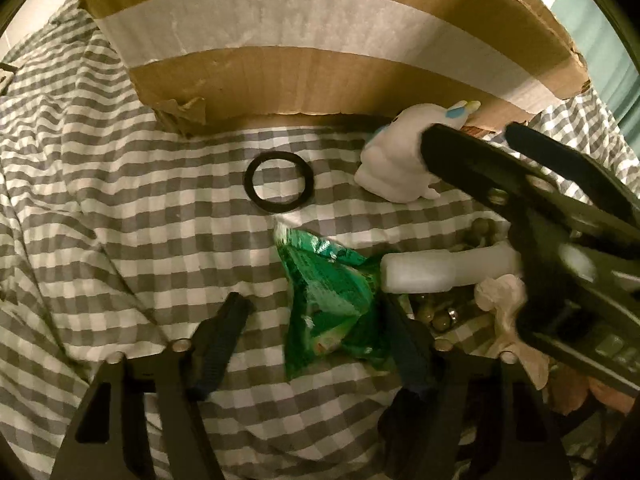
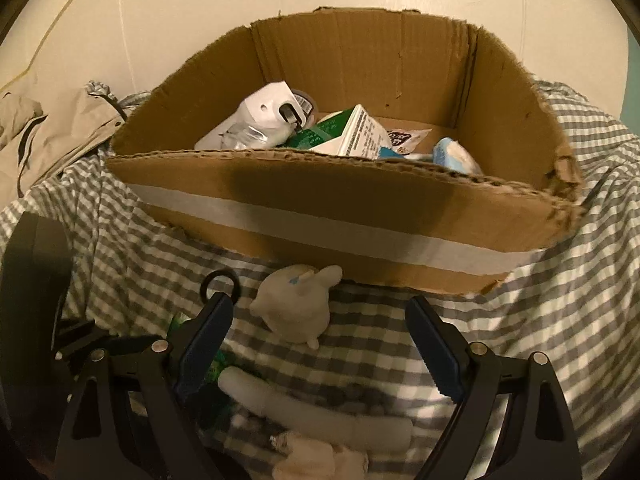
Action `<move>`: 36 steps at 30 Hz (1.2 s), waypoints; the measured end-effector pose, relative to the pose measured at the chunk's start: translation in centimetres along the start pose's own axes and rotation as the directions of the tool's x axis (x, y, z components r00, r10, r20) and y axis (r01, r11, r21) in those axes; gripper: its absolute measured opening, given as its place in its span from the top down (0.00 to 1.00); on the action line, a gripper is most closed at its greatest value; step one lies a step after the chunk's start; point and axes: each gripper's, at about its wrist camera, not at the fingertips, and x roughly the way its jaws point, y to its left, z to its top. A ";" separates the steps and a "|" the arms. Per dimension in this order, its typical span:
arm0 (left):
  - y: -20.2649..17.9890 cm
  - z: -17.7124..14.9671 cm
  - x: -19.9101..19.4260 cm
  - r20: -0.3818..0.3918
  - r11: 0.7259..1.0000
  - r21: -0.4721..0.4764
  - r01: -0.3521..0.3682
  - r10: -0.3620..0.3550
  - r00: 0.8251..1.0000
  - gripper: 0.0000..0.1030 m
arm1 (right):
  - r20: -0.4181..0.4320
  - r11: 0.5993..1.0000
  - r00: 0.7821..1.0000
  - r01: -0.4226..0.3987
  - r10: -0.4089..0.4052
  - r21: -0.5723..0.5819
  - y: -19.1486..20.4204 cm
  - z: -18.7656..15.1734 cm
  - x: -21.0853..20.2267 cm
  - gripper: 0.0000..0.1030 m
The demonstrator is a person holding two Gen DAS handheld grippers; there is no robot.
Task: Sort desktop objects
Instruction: 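Grasp the green packet with left tool while right tool grasps the white plush toy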
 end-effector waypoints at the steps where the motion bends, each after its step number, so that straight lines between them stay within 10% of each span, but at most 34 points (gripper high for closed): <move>1: 0.0 -0.1 0.0 0.000 1.000 -0.001 0.011 -0.011 1.000 0.44 | -0.005 1.000 1.000 0.003 -0.003 -0.005 0.1 0.1 0.5 0.17; 11: -0.4 -0.9 -1.0 0.037 0.999 0.000 0.042 -0.042 0.998 0.63 | -0.035 0.999 0.998 -0.043 0.042 -0.024 0.5 0.2 1.6 0.58; 36: -0.6 -0.4 -7.7 0.246 0.997 0.043 -0.056 0.044 0.968 0.64 | 0.141 0.999 0.989 0.040 -0.037 -0.020 0.1 -0.9 -7.5 0.58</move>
